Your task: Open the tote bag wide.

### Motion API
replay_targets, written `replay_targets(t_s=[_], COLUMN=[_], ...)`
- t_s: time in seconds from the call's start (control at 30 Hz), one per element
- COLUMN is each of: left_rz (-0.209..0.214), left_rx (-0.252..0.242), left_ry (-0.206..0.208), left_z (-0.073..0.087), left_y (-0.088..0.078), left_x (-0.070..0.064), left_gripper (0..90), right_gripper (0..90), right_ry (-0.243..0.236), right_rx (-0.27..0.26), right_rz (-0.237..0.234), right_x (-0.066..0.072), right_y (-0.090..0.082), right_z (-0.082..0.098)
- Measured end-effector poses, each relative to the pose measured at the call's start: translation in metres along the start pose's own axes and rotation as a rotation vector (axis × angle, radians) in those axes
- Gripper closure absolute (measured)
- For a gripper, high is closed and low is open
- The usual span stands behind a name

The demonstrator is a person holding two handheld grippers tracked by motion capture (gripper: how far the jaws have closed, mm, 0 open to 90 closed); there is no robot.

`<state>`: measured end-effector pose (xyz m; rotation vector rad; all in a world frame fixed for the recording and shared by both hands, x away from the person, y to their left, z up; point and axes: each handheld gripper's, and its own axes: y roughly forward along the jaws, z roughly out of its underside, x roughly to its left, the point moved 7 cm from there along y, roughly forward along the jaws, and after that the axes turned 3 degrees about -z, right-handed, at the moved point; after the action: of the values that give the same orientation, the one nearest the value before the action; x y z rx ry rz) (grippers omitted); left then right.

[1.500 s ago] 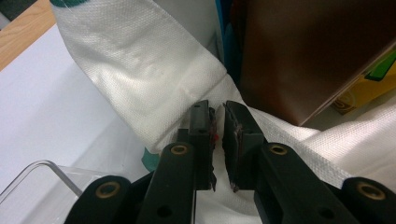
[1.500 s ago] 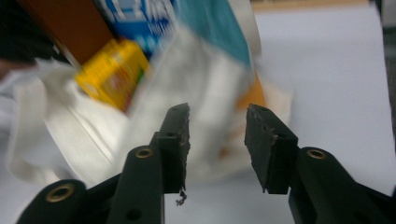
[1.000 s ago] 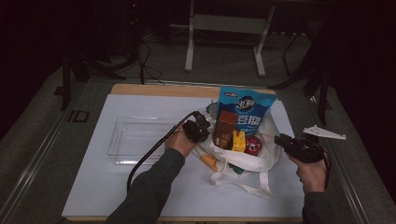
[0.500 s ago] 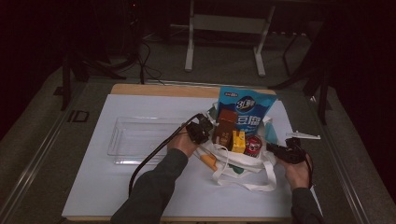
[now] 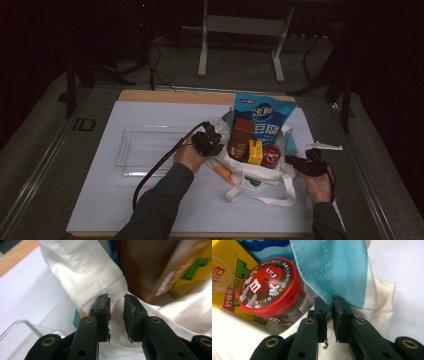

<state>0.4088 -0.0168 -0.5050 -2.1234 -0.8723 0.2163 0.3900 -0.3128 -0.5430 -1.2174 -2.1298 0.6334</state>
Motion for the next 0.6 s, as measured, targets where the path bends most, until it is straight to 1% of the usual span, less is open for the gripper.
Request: replay_targets(t_s=[0.03, 0.07, 0.1, 0.13, 0.23, 0.33, 0.4, 0.43, 0.47, 0.5, 0.53, 0.6], left_rz=[-0.003, -0.003, -0.011, -0.007, 0.008, 0.019, 0.038, 0.066, 0.066, 0.041, 0.036, 0.050], left_rx=[-0.007, -0.007, -0.037, -0.049, -0.086, -0.122, -0.131, -0.117, -0.117, -0.099, -0.105, -0.114], left_ry=[0.006, 0.006, 0.018, 0.013, 0.016, 0.028, 0.041, 0.047, 0.047, 0.081, 0.068, 0.032], left_z=[0.001, 0.001, 0.001, 0.001, 0.002, 0.003, 0.005, 0.006, 0.006, 0.010, 0.012, 0.017], left_y=[-0.005, -0.005, -0.016, -0.020, -0.031, -0.038, -0.039, -0.038, -0.038, -0.033, -0.031, -0.026], left_x=[-0.001, -0.001, -0.005, -0.007, -0.018, -0.032, -0.042, -0.048, -0.048, -0.057, -0.059, -0.059], left_gripper=[72.9, 72.4, 72.4, 71.6, 71.9, 73.0, 74.4, 75.0, 75.5, 75.5, 75.9, 76.8], right_gripper=[82.2, 82.2, 82.1, 82.1, 82.1, 81.9, 81.7, 81.6, 81.6, 81.6, 81.4, 80.3], right_ry=[-0.001, -0.001, -0.003, -0.008, -0.013, -0.017, -0.028, -0.029, -0.029, -0.032, -0.046, -0.060], right_rx=[0.000, 0.000, 0.000, 0.000, -0.002, -0.008, -0.010, -0.011, -0.011, -0.011, -0.011, -0.015], right_rz=[0.000, 0.000, 0.000, 0.000, -0.001, -0.002, -0.003, -0.003, -0.003, -0.006, -0.006, -0.007], right_x=[0.000, 0.000, 0.001, 0.003, 0.004, 0.004, 0.004, 0.005, 0.005, 0.006, 0.008, 0.010], right_y=[0.000, 0.000, 0.000, -0.001, -0.001, -0.002, -0.002, -0.003, -0.003, -0.003, -0.005, -0.009], right_z=[0.000, 0.000, 0.000, -0.001, -0.001, 0.000, 0.000, 0.000, 0.000, 0.000, -0.001, -0.002])
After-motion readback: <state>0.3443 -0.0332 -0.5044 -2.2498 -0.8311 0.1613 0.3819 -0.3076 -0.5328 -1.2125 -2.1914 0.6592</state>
